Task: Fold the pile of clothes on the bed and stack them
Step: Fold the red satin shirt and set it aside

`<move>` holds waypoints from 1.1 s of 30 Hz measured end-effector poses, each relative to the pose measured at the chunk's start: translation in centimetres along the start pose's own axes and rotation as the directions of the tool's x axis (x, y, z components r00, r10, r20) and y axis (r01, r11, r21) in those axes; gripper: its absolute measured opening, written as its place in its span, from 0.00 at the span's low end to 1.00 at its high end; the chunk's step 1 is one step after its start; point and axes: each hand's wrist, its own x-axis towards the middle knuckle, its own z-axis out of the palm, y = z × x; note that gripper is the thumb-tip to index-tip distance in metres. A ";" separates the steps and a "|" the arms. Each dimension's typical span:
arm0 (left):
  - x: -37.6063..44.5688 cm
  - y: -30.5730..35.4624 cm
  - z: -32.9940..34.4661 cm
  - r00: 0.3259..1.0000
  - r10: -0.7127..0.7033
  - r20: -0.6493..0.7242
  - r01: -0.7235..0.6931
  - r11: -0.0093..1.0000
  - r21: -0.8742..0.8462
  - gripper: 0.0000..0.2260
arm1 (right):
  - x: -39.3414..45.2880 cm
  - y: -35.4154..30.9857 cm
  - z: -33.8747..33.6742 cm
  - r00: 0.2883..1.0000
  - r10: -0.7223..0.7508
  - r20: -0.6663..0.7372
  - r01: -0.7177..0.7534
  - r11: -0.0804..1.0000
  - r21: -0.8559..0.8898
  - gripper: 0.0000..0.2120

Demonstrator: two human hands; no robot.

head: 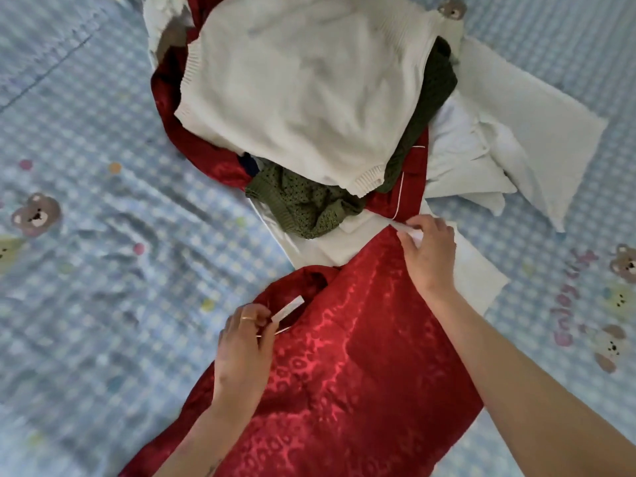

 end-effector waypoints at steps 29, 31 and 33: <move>-18.9 -19.6 -9.6 0.739 0.419 0.527 -0.664 0.585 0.466 0.35 | -46.4 -4.7 2.8 0.576 -0.676 0.460 0.763 0.646 -0.006 0.21; -17.8 -19.6 -9.6 0.684 0.483 0.546 -0.717 0.582 0.383 0.30 | -46.6 -4.2 3.0 0.602 -0.681 0.416 0.759 0.651 -0.033 0.22; -16.6 -19.4 -9.2 0.642 0.520 0.563 -0.754 0.562 0.340 0.25 | -46.2 -4.2 2.8 0.616 -0.643 0.455 0.716 0.698 0.016 0.20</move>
